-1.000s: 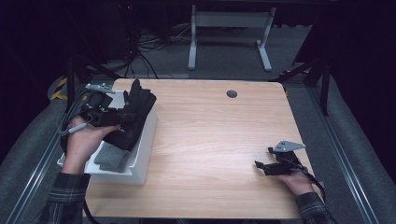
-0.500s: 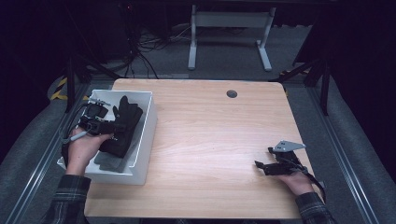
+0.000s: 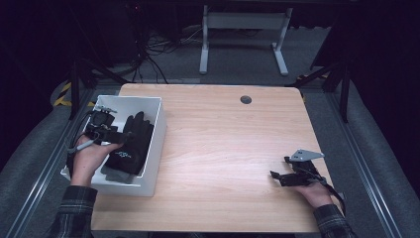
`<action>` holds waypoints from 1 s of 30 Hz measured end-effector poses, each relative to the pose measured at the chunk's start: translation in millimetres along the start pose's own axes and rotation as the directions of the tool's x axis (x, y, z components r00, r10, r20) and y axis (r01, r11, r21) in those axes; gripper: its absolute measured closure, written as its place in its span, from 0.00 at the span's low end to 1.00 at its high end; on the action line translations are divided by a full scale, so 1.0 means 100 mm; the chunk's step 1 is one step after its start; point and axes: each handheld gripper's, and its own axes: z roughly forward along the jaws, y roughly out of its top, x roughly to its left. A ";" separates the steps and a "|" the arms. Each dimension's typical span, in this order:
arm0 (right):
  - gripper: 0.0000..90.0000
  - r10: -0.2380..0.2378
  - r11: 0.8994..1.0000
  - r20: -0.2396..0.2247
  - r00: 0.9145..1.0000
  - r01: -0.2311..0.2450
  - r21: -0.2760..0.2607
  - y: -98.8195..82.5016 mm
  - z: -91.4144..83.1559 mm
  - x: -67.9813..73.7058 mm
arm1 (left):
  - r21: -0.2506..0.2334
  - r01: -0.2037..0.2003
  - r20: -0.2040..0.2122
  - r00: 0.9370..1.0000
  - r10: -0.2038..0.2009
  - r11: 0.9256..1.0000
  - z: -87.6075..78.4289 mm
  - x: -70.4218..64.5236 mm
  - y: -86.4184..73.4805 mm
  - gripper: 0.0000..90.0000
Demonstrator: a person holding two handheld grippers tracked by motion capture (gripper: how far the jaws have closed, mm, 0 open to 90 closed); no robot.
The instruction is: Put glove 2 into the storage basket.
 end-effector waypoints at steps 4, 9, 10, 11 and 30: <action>0.18 0.000 1.000 0.000 1.000 0.000 0.001 0.00 0.00 0.00 | -0.060 -0.033 0.026 0.999 0.035 0.998 -0.13 -0.17 0.10 0.22; 0.18 -0.001 1.000 0.000 1.000 0.001 0.000 0.00 0.00 0.00 | -0.113 -0.074 0.074 0.994 0.083 0.991 -0.19 -0.45 0.23 0.22; 0.18 -0.001 1.000 0.000 1.000 0.001 0.000 0.00 0.00 0.00 | -0.123 -0.082 0.085 0.992 0.093 0.989 -0.19 -0.51 0.26 0.22; 0.18 0.000 1.000 0.000 1.000 0.000 0.000 0.00 0.00 0.00 | -0.127 -0.090 0.103 0.989 0.103 0.988 -0.19 -0.58 0.28 0.21; 0.18 -0.003 1.000 -0.002 1.000 0.003 0.001 0.00 0.00 0.00 | -0.192 -0.255 0.259 0.918 0.299 0.948 0.36 -1.75 0.44 0.21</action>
